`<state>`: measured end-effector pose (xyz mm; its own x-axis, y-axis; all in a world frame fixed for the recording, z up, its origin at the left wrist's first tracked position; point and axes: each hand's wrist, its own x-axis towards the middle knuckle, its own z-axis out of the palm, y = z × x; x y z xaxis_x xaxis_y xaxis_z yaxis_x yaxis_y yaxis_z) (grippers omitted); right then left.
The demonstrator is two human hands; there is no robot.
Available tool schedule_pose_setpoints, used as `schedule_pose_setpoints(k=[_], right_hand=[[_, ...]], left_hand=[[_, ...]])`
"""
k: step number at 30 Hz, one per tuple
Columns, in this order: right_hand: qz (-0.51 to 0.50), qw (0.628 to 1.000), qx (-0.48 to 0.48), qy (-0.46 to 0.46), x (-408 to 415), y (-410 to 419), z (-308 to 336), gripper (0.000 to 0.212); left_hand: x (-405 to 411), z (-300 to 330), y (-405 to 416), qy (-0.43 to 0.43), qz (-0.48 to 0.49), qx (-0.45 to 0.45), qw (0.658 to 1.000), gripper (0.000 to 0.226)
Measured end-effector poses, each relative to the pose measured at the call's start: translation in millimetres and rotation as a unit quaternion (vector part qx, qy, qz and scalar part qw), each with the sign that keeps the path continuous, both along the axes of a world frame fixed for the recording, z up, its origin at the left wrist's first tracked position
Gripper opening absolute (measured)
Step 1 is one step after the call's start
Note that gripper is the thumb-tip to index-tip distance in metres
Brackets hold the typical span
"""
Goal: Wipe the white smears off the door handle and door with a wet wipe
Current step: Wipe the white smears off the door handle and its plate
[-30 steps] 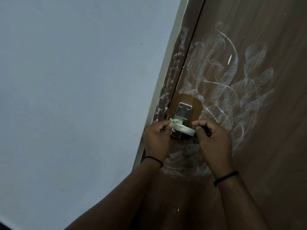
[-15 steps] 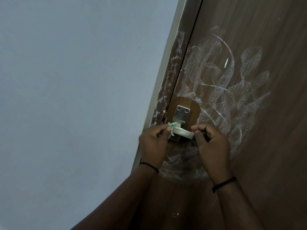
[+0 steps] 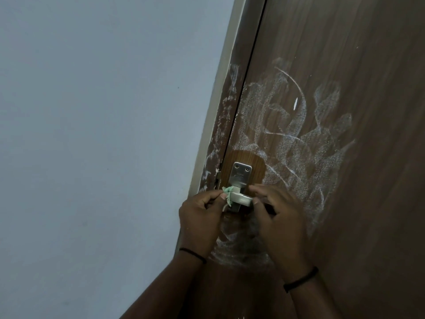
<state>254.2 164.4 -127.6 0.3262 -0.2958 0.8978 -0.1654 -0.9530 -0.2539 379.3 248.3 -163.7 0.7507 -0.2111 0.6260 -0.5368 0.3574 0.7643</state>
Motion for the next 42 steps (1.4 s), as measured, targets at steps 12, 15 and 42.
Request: schedule_pose_setpoints(k=[12, 15, 42], right_hand=[[0.013, 0.998, -0.017, 0.063, 21.1, 22.2, 17.3, 0.023], [0.020, 0.998, 0.032, 0.056, 22.0, 19.8, 23.1, 0.011], [0.178, 0.834, 0.455, 0.256, 11.5, -24.1, 64.1, 0.025]], left_hand=[[-3.7, 21.3, 16.2, 0.115, -0.189, -0.020, 0.975, 0.019], [-5.4, 23.0, 12.2, 0.076, -0.148, 0.003, 0.986, 0.026], [-12.1, 18.6, -7.3, 0.103, -0.072, -0.035, 0.991, 0.033]])
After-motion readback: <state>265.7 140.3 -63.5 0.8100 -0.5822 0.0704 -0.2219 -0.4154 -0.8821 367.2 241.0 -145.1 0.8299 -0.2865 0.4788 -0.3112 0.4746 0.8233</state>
